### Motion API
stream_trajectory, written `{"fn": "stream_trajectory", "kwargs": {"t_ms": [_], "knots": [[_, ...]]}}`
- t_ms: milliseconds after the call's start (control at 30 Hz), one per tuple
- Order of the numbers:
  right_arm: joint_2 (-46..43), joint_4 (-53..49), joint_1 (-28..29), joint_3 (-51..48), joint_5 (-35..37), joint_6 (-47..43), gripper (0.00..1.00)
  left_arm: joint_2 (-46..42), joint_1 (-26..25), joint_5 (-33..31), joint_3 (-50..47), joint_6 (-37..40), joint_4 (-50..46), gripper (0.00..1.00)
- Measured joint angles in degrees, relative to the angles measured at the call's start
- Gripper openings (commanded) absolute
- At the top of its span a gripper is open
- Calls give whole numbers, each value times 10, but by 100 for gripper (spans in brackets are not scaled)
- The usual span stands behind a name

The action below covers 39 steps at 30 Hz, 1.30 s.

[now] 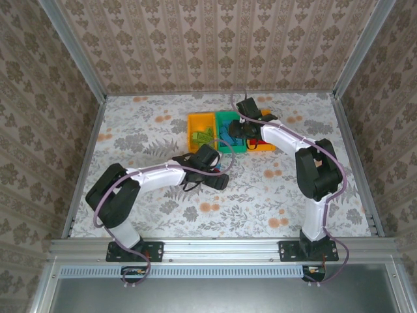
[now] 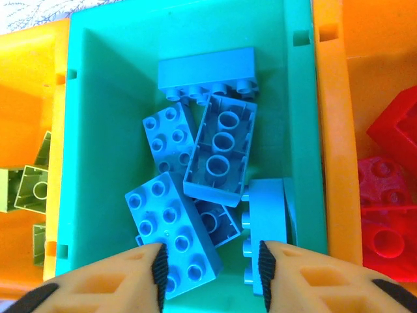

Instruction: Sort the legos into containers by color

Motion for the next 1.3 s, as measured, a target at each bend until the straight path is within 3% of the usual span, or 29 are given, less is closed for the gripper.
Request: {"fn": "stream_trajectory", "kwargs": {"t_ms": [200, 633, 867, 1200, 1300], "knots": [[0, 0, 0, 2, -7, 1, 65, 15, 0, 0, 18, 0, -2, 92], [0, 1, 0, 3, -13, 0, 71, 39, 0, -1, 36, 0, -4, 89], [-1, 1, 0, 3, -13, 0, 72, 60, 0, -4, 55, -4, -4, 80], [-2, 0, 0, 3, -13, 0, 73, 93, 0, 0, 75, -12, 2, 53], [-2, 0, -1, 3, -13, 0, 74, 104, 0, -1, 75, -15, 1, 49]]}}
